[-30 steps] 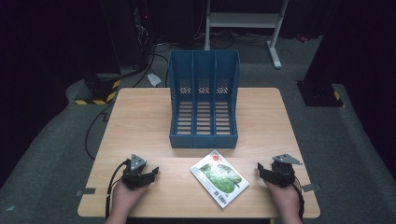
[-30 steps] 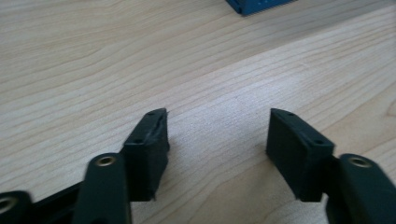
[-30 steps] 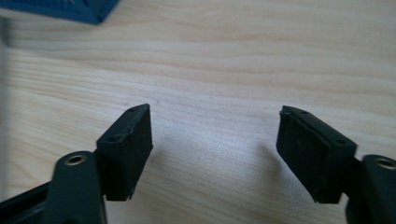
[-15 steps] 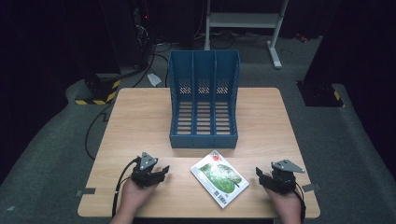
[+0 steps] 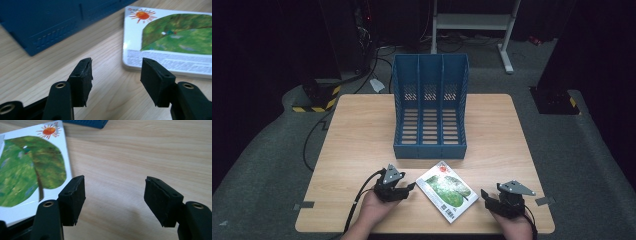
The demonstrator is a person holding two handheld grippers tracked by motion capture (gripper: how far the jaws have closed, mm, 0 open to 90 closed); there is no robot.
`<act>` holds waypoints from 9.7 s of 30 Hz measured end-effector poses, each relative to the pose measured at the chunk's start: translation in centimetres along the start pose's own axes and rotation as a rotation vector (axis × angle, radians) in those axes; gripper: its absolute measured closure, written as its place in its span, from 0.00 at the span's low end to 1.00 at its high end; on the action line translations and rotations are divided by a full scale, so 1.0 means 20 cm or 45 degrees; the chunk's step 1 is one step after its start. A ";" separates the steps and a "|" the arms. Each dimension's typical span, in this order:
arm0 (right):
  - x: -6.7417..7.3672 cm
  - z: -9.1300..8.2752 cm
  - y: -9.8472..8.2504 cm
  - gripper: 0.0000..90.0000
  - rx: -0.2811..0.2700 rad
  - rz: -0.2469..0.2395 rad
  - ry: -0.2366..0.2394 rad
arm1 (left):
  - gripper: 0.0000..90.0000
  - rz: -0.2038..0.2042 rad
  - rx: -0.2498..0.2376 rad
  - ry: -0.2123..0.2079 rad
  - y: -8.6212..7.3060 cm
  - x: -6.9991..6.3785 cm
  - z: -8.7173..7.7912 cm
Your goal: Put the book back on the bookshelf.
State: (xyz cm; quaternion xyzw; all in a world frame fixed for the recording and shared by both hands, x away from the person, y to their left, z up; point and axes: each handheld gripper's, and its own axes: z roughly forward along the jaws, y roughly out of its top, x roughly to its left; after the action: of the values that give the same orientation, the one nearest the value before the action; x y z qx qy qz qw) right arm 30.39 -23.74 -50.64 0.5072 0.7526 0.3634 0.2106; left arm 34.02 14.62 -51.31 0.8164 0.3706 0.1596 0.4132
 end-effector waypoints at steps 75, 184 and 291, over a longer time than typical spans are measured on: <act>0.44 0.35 0.23 0.58 0.090 -0.228 0.068 | 0.54 -0.183 0.094 -0.103 -0.23 0.03 -0.25; 0.59 0.26 0.09 0.32 0.089 -0.276 0.287 | 0.58 -0.513 -0.332 -0.112 -0.11 0.08 -0.29; 0.41 0.40 0.23 0.22 0.068 0.138 0.613 | 0.69 0.087 -0.296 -0.204 -0.05 0.03 -0.26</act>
State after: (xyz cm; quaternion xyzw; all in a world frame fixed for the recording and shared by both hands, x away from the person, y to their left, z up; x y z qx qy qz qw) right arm 35.39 -12.56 -51.86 0.4508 0.7622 0.4645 -0.0080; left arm 30.95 18.41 -49.01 0.7852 0.2875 0.1497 0.5276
